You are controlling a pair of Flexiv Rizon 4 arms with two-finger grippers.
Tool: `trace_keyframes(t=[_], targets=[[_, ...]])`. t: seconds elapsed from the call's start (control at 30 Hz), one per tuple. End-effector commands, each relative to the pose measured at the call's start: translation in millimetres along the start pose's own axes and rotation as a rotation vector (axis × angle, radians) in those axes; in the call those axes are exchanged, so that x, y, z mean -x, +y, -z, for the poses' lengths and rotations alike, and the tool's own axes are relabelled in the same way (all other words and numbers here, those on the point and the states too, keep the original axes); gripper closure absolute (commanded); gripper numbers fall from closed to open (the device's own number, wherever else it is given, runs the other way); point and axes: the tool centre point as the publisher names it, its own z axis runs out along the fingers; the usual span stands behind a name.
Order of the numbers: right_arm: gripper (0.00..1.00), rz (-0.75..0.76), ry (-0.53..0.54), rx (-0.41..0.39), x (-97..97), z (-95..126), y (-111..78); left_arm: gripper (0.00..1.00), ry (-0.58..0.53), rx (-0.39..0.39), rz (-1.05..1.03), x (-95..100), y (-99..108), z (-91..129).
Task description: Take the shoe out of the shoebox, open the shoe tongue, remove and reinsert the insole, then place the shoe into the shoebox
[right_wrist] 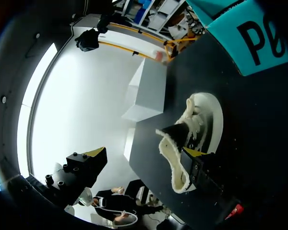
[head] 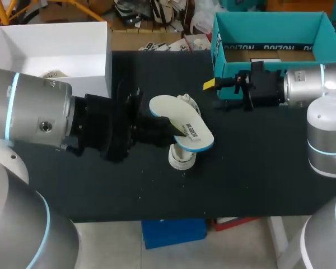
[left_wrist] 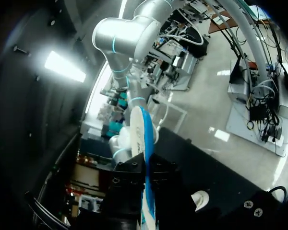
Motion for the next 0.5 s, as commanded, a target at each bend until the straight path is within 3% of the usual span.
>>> trace_keyframes(t=[0.03, 0.07, 0.17, 0.5], targets=[[0.00, -0.001, 0.000, 0.003, 0.1, -2, -0.1, 1.00, -0.055, 0.008, -0.004, -11.7, -4, 5], [0.00, -0.001, 0.000, 0.003, 0.1, -2, -0.1, 1.00, -0.090, 0.019, -0.064, -9.2, -7, 3], [0.00, -0.001, 0.000, 0.003, 0.1, -2, -0.1, 1.00, -0.163, -0.044, -0.169, -16.3, -14, -6], [0.00, -0.001, 0.000, 0.003, 0.1, -2, -0.1, 1.00, -0.284, -0.061, -0.311, -51.8, 3, -22]])
